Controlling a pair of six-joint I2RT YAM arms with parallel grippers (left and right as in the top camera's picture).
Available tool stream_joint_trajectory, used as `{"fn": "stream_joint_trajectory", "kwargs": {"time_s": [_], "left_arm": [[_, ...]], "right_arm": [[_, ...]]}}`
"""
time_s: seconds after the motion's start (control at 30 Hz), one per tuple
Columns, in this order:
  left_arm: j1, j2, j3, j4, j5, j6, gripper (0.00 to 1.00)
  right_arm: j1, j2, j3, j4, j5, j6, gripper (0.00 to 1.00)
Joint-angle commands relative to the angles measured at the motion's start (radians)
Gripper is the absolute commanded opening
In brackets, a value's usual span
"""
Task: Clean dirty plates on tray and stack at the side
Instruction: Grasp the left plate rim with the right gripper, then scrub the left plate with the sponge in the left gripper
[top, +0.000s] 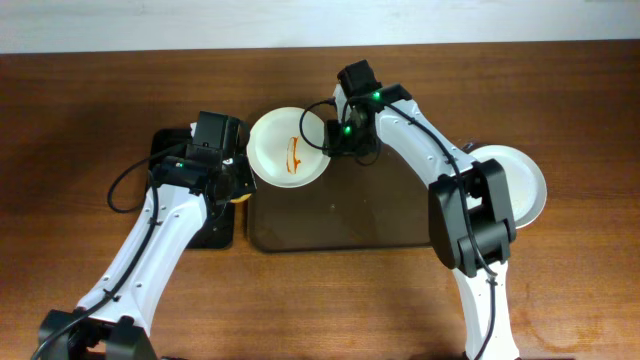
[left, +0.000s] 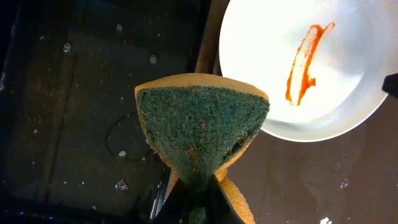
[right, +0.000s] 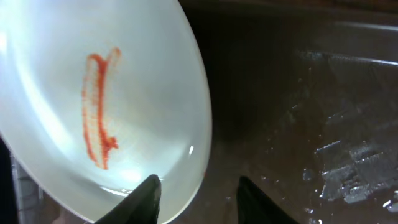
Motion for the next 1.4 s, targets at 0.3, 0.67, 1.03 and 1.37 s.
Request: {"fn": "stream_joint_trajectory", "kwargs": {"time_s": [0.3, 0.67, 1.03, 1.37], "left_arm": [[0.003, -0.026, 0.003, 0.002, 0.008, 0.016, 0.00], [0.000, -0.025, 0.003, 0.008, 0.127, 0.016, 0.00], [-0.001, 0.259, -0.063, 0.306, 0.763, 0.007, 0.00], [-0.039, 0.439, -0.063, 0.387, 0.978, -0.025, 0.00]], "right_arm": [[0.018, 0.032, -0.002, -0.027, 0.046, 0.056, 0.11], [0.015, 0.014, -0.022, -0.267, 0.064, 0.070, 0.04], [0.015, 0.014, -0.022, -0.372, 0.087, 0.066, 0.04], [0.015, 0.014, -0.022, -0.372, 0.087, 0.066, 0.04]]}}
